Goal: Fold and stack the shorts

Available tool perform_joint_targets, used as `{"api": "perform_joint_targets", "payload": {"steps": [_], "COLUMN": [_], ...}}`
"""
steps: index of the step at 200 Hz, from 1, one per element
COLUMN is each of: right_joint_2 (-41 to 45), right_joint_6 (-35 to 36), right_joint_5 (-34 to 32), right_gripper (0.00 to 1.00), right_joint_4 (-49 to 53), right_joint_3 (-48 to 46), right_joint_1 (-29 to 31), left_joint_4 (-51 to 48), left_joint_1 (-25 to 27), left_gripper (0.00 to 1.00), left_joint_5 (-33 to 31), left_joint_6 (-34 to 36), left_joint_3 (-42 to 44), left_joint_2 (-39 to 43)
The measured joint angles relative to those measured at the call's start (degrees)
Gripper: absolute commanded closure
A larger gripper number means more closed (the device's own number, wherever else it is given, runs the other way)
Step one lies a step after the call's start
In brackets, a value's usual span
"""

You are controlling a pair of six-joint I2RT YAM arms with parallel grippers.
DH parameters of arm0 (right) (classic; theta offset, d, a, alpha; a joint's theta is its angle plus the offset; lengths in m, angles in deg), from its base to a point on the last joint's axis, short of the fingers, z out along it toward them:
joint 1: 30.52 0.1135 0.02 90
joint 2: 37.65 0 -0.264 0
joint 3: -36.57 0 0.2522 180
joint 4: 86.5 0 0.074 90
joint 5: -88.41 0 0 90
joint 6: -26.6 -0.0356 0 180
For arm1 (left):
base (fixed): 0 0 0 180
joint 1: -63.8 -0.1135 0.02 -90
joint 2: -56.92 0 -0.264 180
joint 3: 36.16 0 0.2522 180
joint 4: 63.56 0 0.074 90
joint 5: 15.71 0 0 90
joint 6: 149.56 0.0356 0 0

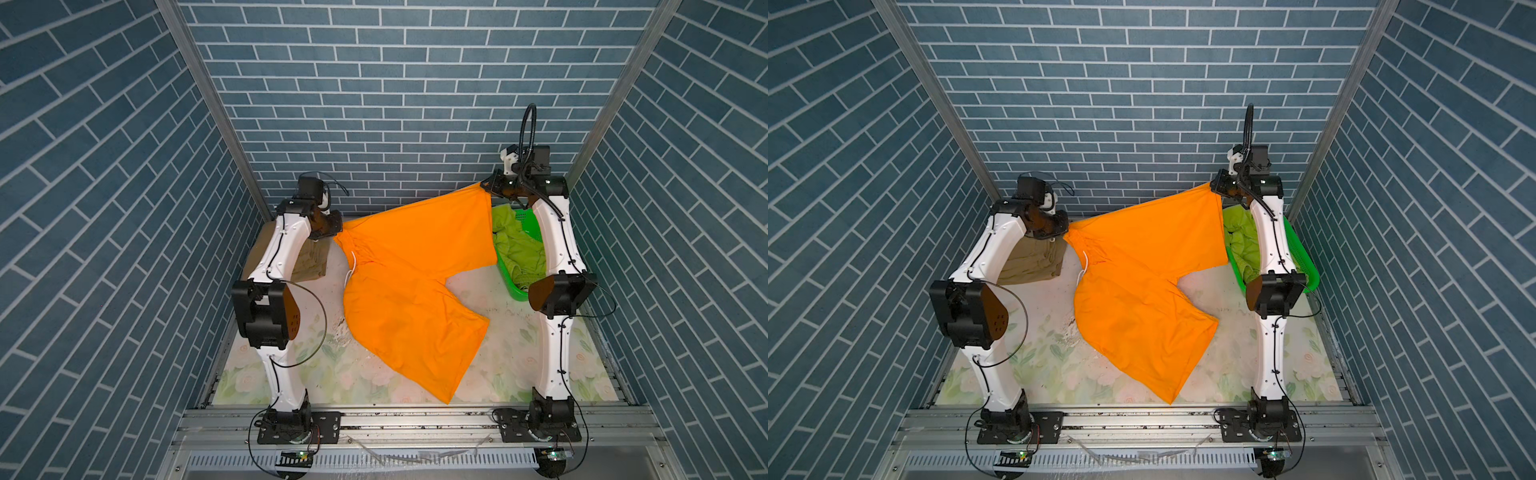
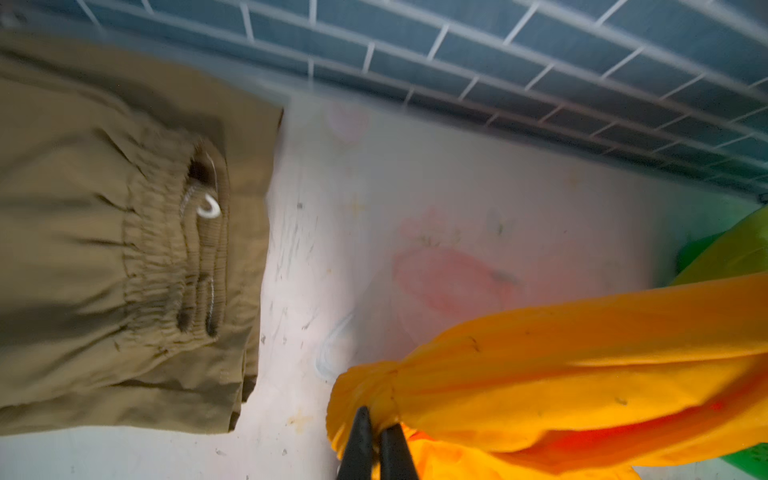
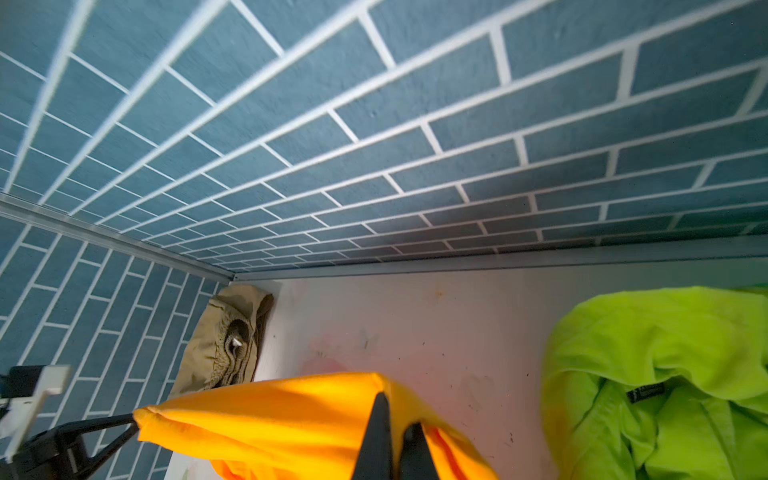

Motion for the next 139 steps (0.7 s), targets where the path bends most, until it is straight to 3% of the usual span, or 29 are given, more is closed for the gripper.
{"api": "perform_joint_targets", "payload": {"steps": [50,99,139], "right_joint_2": [9.14,15.26,18.82], "right_joint_6": [0.42,0.37,0.09], "right_joint_5": [-0.63,-0.57,-0.55], "right_gripper": [1.0,1.0,1.0], "right_joint_4": [-2.93,-7.91,-12.33], "right_joint_3": [-13.09,-33.35,-46.1], "right_joint_1": [-0.11,-0.11,-0.17], "left_joint_4": [2.8,5.2,5.81], "left_joint_1": [0.0,0.0,-0.07], "left_gripper": [1.0,1.0,1.0], "left_joint_5": [-0.72,0.42,-0.83], "left_joint_6": [-0.13,-0.74,-0.68], "left_joint_3": [3.06,16.11,17.44], "left_joint_2": [8.33,5.84,5.73]}}
